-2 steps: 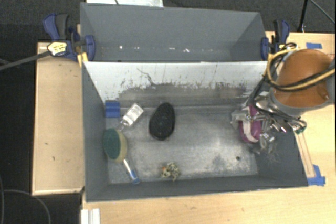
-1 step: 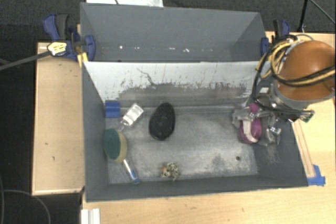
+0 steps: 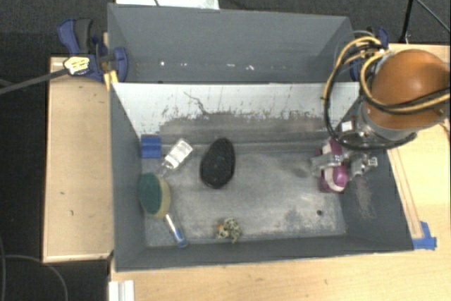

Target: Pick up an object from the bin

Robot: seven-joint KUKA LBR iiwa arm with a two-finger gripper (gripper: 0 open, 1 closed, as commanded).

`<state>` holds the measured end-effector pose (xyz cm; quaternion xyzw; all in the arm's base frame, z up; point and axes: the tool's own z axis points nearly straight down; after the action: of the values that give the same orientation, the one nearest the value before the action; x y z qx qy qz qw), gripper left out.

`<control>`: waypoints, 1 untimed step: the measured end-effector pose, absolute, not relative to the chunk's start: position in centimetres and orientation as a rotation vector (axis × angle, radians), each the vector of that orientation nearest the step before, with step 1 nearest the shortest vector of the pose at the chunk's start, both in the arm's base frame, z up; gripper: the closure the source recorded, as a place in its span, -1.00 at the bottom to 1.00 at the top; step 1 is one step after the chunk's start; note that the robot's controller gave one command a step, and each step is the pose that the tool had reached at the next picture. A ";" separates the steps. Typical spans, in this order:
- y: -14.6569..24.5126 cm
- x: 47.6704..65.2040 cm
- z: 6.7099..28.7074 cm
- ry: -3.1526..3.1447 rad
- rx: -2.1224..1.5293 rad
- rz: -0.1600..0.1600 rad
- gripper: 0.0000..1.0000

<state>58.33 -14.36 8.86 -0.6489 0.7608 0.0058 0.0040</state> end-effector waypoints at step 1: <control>-14.3 58.4 9.0 2.389 -2.024 0.019 1.00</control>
Offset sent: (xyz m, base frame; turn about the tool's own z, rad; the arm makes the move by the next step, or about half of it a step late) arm 0.0000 0.0000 0.0000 0.0000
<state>58.45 -14.26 9.01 -0.6464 0.7630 0.0060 0.0051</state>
